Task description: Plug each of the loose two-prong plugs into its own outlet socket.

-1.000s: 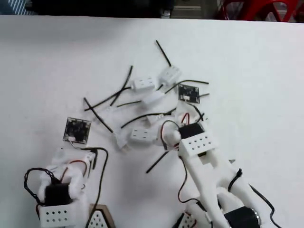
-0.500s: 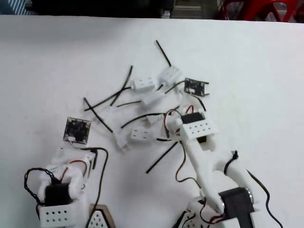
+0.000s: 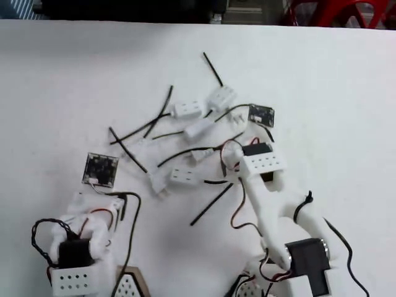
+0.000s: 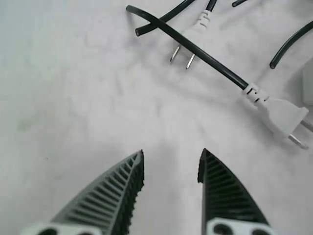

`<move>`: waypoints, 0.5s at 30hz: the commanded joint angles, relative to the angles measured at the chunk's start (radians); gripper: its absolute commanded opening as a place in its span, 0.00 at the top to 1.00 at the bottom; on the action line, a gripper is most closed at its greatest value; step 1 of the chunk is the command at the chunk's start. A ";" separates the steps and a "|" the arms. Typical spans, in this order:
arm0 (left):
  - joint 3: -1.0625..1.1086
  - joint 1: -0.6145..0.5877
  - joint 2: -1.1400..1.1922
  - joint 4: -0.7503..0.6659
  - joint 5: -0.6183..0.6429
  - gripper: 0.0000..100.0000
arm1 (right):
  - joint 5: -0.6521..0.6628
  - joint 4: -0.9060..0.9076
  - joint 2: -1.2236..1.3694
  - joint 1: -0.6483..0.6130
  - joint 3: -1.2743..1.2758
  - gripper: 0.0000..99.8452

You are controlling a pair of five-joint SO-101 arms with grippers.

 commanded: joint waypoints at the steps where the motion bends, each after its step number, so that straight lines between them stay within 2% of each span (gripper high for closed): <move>1: -0.041 -0.012 -0.010 -0.018 0.003 0.81 | 0.005 0.004 -0.005 0.008 -0.040 0.90; 11: -0.041 -0.012 -0.010 -0.018 0.002 0.81 | 0.005 0.008 -0.007 0.010 -0.040 0.91; 15: -0.041 -0.012 -0.010 -0.018 0.002 0.81 | 0.009 0.004 -0.005 0.010 -0.040 0.99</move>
